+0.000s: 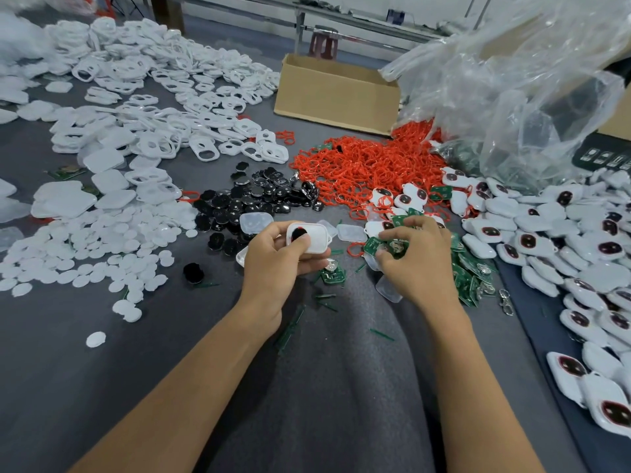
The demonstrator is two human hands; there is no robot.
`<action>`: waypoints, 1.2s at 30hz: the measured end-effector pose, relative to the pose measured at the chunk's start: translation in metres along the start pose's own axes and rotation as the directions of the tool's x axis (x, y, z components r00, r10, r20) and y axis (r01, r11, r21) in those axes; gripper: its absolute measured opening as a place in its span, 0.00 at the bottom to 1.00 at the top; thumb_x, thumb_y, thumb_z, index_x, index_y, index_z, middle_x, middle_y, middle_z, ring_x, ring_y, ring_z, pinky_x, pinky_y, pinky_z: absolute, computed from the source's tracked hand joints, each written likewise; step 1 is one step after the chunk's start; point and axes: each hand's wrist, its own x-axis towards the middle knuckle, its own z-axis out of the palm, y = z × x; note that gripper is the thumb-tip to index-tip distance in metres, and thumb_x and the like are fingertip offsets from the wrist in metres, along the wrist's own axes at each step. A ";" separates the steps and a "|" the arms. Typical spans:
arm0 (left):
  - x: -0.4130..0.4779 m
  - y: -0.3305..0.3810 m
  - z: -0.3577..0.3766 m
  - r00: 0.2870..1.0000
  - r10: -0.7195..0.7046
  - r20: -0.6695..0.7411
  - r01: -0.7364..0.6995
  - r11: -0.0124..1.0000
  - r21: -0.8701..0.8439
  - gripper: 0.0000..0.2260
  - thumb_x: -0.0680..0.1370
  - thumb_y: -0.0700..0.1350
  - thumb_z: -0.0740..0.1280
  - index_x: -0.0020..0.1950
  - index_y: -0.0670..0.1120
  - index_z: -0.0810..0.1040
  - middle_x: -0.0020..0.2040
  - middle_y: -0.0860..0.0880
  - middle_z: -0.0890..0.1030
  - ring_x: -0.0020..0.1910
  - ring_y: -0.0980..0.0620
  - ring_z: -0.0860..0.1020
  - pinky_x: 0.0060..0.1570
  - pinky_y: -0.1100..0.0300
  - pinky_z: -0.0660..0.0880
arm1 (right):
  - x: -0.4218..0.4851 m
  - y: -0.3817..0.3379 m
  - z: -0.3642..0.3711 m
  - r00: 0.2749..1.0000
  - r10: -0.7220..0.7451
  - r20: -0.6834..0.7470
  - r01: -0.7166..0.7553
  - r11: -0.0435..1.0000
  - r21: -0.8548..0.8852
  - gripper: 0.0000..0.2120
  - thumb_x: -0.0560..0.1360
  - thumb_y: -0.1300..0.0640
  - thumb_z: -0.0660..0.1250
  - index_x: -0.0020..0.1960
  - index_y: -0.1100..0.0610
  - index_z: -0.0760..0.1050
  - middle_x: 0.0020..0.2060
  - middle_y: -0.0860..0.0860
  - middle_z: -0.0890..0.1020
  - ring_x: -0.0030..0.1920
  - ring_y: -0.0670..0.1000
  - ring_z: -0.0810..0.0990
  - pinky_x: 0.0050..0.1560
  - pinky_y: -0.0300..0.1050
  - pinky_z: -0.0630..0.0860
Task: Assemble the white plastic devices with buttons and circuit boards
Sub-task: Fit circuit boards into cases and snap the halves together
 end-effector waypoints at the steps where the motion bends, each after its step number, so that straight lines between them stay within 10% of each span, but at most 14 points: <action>1: 0.000 0.000 0.000 1.000 0.000 0.000 0.000 1.000 0.001 0.06 0.79 0.31 0.61 0.54 0.35 0.75 0.47 0.38 0.82 0.37 0.48 0.84 0.34 0.62 0.80 | -0.001 -0.001 0.000 1.000 0.002 -0.003 -0.002 1.000 0.003 0.12 0.70 0.57 0.71 0.53 0.54 0.82 0.60 0.54 0.72 0.62 0.57 0.67 0.58 0.40 0.58; 9: 0.002 -0.002 -0.001 1.000 -0.019 0.007 0.019 0.999 0.034 0.09 0.76 0.29 0.64 0.54 0.38 0.75 0.49 0.39 0.81 0.40 0.46 0.85 0.35 0.62 0.80 | -0.003 -0.007 -0.005 0.998 -0.051 0.048 0.049 0.998 0.044 0.13 0.69 0.57 0.73 0.53 0.55 0.82 0.51 0.55 0.81 0.55 0.59 0.74 0.58 0.53 0.70; 22: 0.004 -0.004 -0.002 0.999 -0.029 0.014 0.028 0.999 0.033 0.12 0.75 0.27 0.64 0.56 0.38 0.75 0.53 0.38 0.80 0.40 0.46 0.85 0.37 0.60 0.81 | -0.003 -0.007 -0.004 0.999 -0.052 0.000 0.051 0.976 0.210 0.11 0.69 0.64 0.70 0.49 0.53 0.81 0.37 0.45 0.78 0.36 0.45 0.74 0.42 0.38 0.67; 28: 0.000 -0.007 -0.003 0.997 0.011 0.080 -0.030 0.971 0.239 0.21 0.68 0.29 0.74 0.57 0.46 0.77 0.54 0.47 0.82 0.52 0.49 0.81 0.56 0.54 0.78 | -0.006 -0.022 -0.006 0.977 -0.146 -0.158 0.200 0.885 0.421 0.12 0.70 0.66 0.69 0.51 0.54 0.83 0.48 0.51 0.82 0.39 0.46 0.80 0.45 0.38 0.76; 36: -0.004 -0.005 -0.001 0.988 0.066 0.142 -0.091 0.979 0.180 0.19 0.70 0.29 0.73 0.59 0.39 0.76 0.54 0.42 0.81 0.48 0.52 0.80 0.47 0.62 0.79 | -0.021 -0.049 0.004 0.926 -0.335 -0.177 0.379 0.817 0.436 0.12 0.69 0.62 0.72 0.52 0.56 0.82 0.45 0.49 0.83 0.43 0.47 0.81 0.46 0.45 0.79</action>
